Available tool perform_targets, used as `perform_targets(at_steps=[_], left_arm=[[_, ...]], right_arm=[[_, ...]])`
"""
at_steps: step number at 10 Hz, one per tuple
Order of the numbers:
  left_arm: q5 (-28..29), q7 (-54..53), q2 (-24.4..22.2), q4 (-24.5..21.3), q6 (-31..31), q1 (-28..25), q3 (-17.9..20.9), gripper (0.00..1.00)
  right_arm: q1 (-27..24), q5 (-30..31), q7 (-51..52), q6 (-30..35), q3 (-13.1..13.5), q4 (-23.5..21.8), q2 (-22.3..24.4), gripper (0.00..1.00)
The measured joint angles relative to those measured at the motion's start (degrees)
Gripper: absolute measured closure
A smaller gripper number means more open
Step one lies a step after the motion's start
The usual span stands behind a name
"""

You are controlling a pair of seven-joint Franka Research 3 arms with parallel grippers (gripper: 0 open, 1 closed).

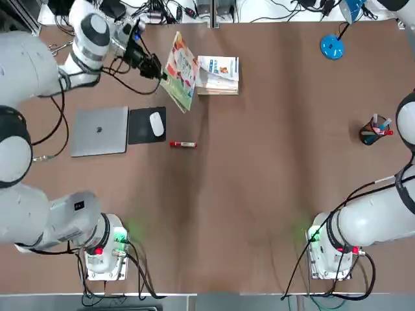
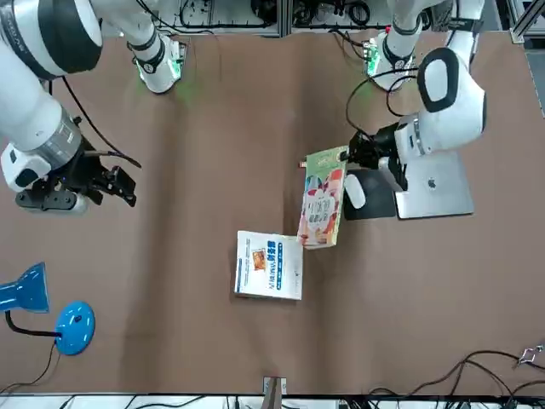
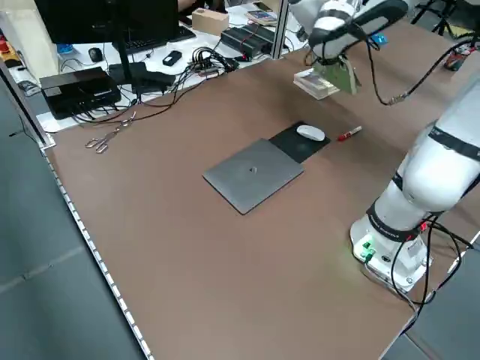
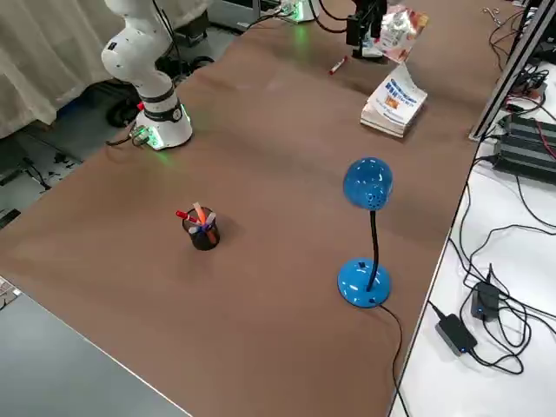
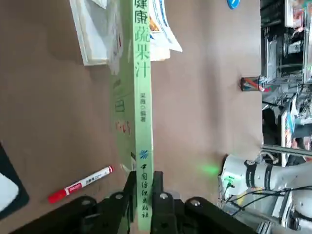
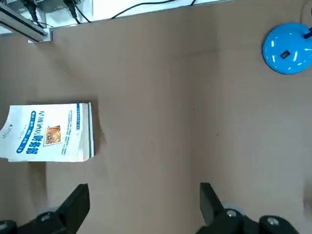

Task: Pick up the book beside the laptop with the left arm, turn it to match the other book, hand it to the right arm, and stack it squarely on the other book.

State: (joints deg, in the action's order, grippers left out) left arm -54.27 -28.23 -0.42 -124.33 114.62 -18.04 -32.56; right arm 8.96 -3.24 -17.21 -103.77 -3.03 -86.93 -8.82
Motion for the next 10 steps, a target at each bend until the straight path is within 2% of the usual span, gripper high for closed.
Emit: perform_targets(at_steps=[2,4,5,7,8,10], left_arm=[[4.21,1.45,2.15,5.28,-5.99,-1.7,0.04,0.85],[10.52,1.59,2.29,10.22,-12.29,-3.14,0.06,0.85],[12.82,1.74,2.28,12.77,-13.79,-3.51,0.08,0.85],[13.79,0.92,3.01,15.72,-14.28,-3.62,0.0,0.85],[14.62,-0.35,5.45,18.14,-14.3,-3.48,-0.1,0.85],[18.62,-1.7,14.14,25.98,-14.44,-1.85,-0.2,0.85]], right_arm=[[-0.42,-0.05,-0.05,-1.96,0.32,0.08,-0.45,0.0],[-1.02,-0.05,-0.05,-2.31,0.69,0.12,-0.57,0.0],[-1.13,-0.05,-0.05,-2.47,0.73,0.11,-0.66,0.0],[-1.28,-0.02,-0.05,-2.53,0.77,0.11,-0.76,0.0],[-1.72,-0.02,-0.05,-2.45,0.8,0.1,-0.8,0.0],[-2.73,0.0,0.02,0.6,0.89,-0.01,-0.88,0.0]])
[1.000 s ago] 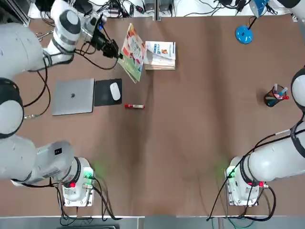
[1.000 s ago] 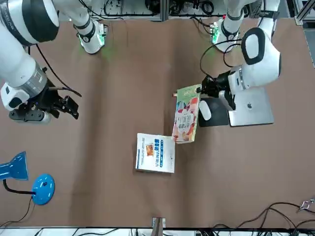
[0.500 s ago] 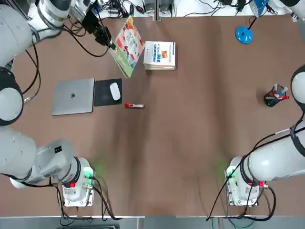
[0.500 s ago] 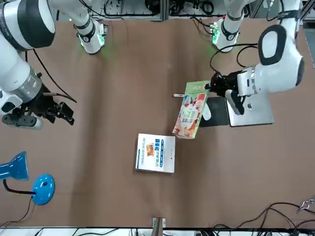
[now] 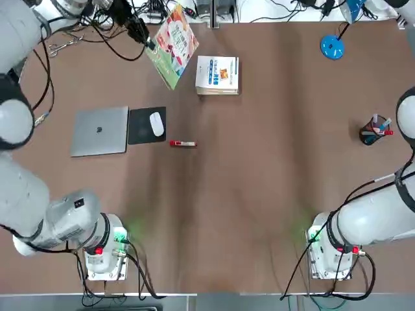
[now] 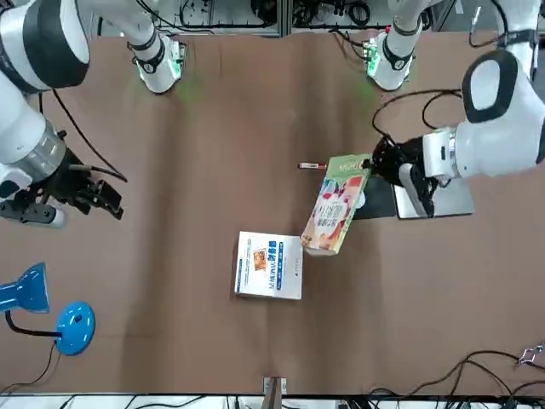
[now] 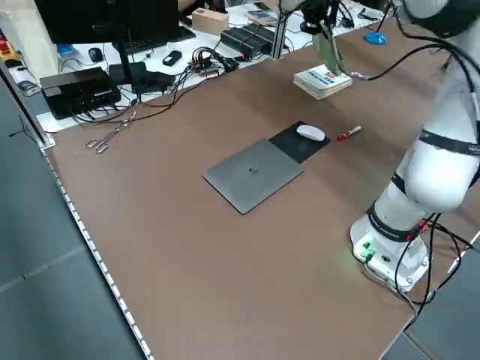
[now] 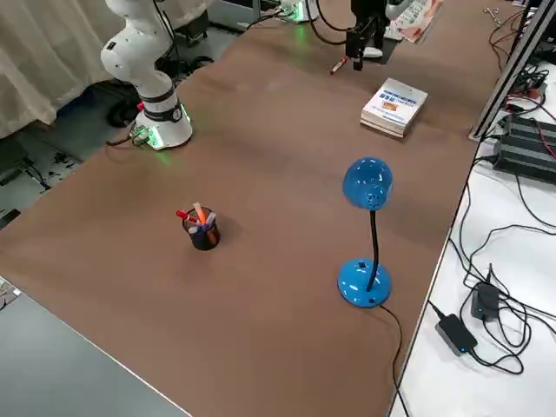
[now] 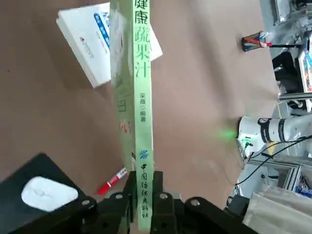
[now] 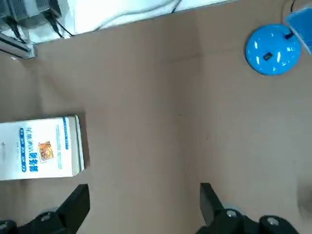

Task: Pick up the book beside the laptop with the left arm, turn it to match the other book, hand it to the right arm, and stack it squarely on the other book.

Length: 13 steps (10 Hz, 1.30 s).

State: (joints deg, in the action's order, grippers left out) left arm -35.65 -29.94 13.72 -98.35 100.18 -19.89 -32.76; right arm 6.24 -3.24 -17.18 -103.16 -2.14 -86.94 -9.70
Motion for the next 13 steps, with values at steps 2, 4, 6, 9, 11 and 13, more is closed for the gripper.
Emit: perform_targets(at_steps=[2,4,6,9,11,13], left_arm=[[1.76,-0.41,7.05,6.29,-0.01,2.35,-0.03,0.85],[4.34,-0.46,10.34,10.24,-0.2,4.69,-0.06,0.85],[6.11,-0.41,11.13,12.19,-0.22,6.16,-0.04,0.85],[9.12,-0.48,15.74,17.14,-0.22,8.09,0.07,0.85],[9.83,-0.76,20.44,20.88,-0.2,9.95,0.28,0.85],[10.01,-3.12,24.4,24.96,-0.19,13.1,1.47,0.85]], right_arm=[[-1.07,0.03,0.15,2.97,0.03,-0.42,-0.02,0.0],[-2.64,0.03,2.31,3.63,0.06,-0.79,-0.02,0.0],[-3.61,0.03,3.54,3.83,0.07,-0.85,-0.02,0.0],[-4.67,0.03,3.87,3.82,0.09,-0.87,-0.02,0.0],[-5.02,0.03,3.87,3.82,0.09,-0.87,-0.02,0.0],[-5.92,0.03,3.88,3.81,0.14,-0.87,-0.02,0.0]])
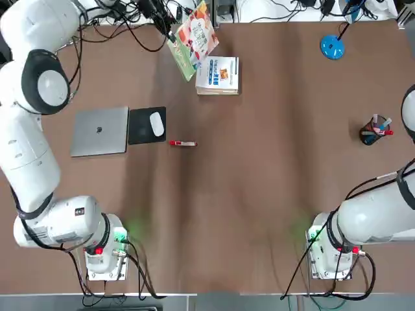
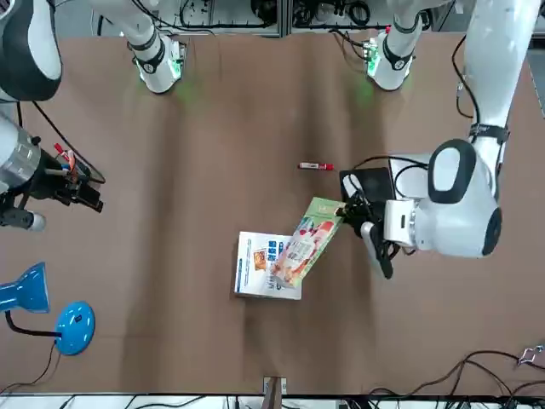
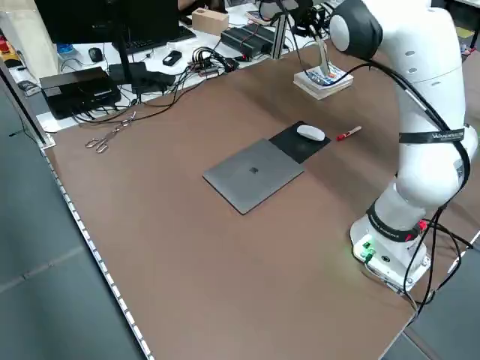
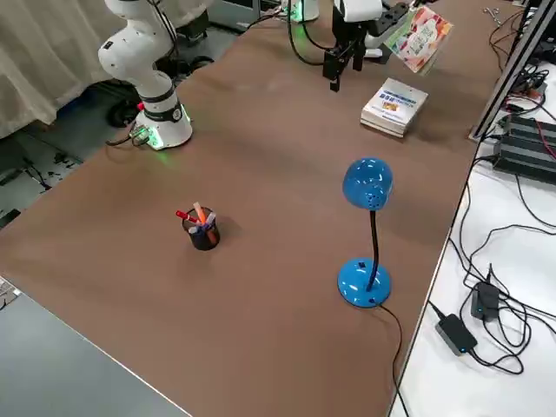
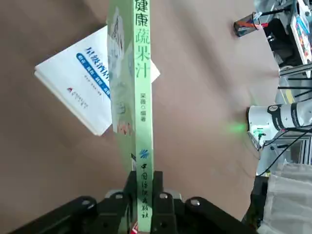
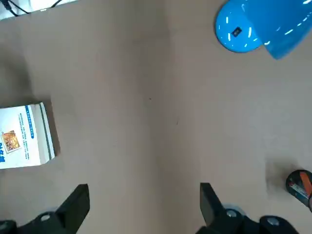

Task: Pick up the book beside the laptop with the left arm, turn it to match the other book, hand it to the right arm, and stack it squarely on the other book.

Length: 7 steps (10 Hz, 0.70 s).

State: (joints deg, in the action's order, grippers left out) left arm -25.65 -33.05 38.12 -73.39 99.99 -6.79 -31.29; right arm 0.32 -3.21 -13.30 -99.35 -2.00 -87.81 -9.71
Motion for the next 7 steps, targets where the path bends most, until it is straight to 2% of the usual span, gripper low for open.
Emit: perform_targets(at_steps=[7], left_arm=[[0.04,-17.79,8.61,8.27,0.42,6.98,2.32,0.85]], right_arm=[[-1.49,0.0,0.14,-0.17,0.02,-0.07,-0.01,0.0]])
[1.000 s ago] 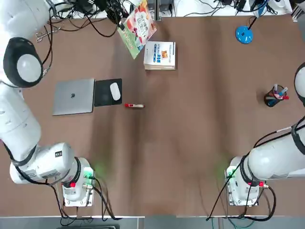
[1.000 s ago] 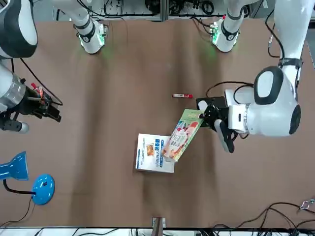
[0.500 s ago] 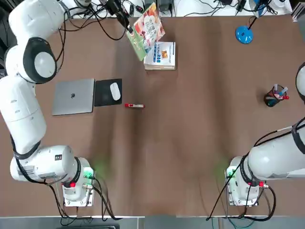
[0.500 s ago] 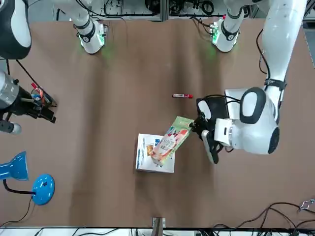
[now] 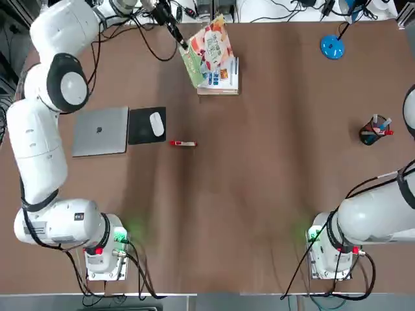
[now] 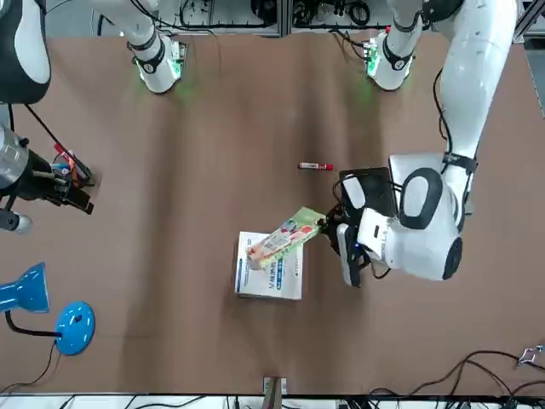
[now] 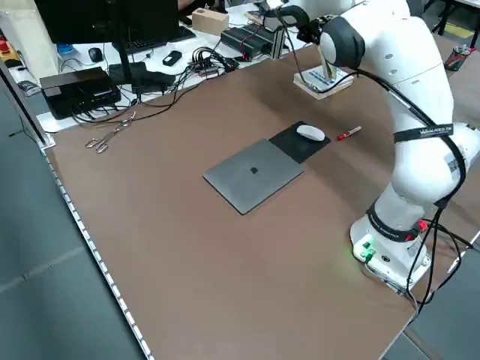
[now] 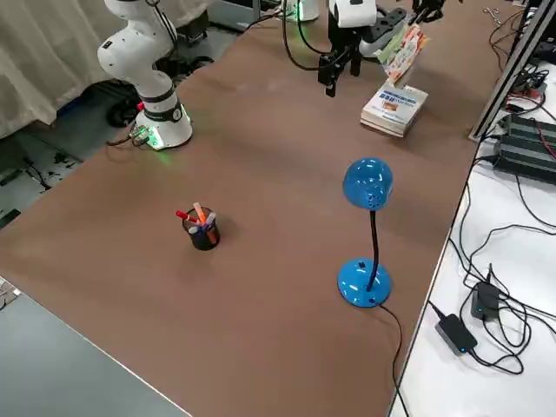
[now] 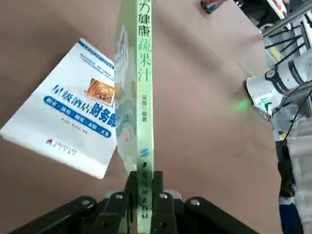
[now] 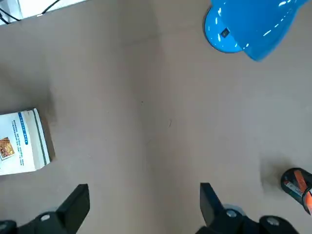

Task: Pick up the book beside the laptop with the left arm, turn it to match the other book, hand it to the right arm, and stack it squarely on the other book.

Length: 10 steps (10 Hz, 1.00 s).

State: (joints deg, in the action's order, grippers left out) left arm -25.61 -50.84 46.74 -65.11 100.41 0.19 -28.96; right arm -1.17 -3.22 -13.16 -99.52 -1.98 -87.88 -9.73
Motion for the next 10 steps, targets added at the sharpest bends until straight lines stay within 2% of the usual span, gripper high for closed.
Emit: perform_targets(at_steps=[4,10], left_arm=[[0.04,-7.23,2.95,1.57,0.18,1.97,1.54,0.85],[0.05,-11.56,7.07,3.97,3.84,2.85,3.81,0.85]], right_arm=[[-1.12,0.0,0.0,-0.18,0.08,-0.03,-0.25,0.0],[-1.23,0.0,0.0,-1.29,0.1,-0.03,-0.3,0.0]])
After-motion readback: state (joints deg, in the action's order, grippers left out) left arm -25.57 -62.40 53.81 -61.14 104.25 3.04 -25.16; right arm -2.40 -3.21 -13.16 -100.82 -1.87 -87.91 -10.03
